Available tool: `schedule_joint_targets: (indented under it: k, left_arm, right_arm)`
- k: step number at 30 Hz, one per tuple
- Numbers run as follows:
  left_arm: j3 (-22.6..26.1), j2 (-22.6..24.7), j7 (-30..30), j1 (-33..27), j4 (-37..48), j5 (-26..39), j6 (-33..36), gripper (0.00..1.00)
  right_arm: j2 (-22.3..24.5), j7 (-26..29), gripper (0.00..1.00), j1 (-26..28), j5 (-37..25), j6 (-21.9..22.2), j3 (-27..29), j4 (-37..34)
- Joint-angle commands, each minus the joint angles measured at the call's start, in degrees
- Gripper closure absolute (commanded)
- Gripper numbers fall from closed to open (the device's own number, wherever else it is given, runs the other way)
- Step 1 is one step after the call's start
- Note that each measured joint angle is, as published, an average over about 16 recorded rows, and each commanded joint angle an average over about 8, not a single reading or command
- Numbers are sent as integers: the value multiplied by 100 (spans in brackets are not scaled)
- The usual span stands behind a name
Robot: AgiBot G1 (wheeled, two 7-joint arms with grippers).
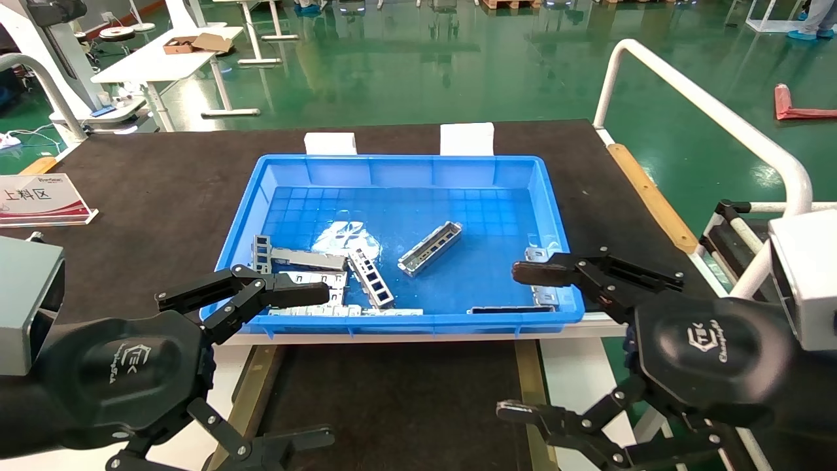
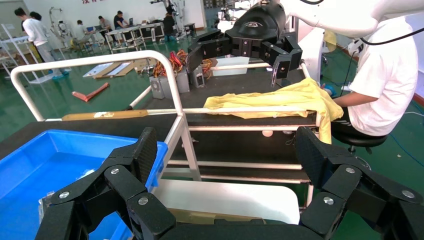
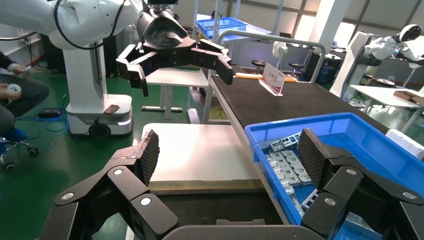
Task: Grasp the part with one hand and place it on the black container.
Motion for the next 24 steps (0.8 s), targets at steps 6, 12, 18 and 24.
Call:
schedule_joint_targets:
  k: [6,12,18,24]
  left_arm:
    - [0,0,0,0,0,0,0,0]
    - [0,0,0,0,0,0,0,0]
    - [0,0,0,0,0,0,0,0]
    - [0,0,0,0,0,0,0,0]
  right_arm:
    - [0,0,0,0,0,0,0,0]
    - [0,0,0,0,0,0,0,0]
    - [0,0,0,0,0,0,0,0]
    - [0,0,0,0,0,0,0,0]
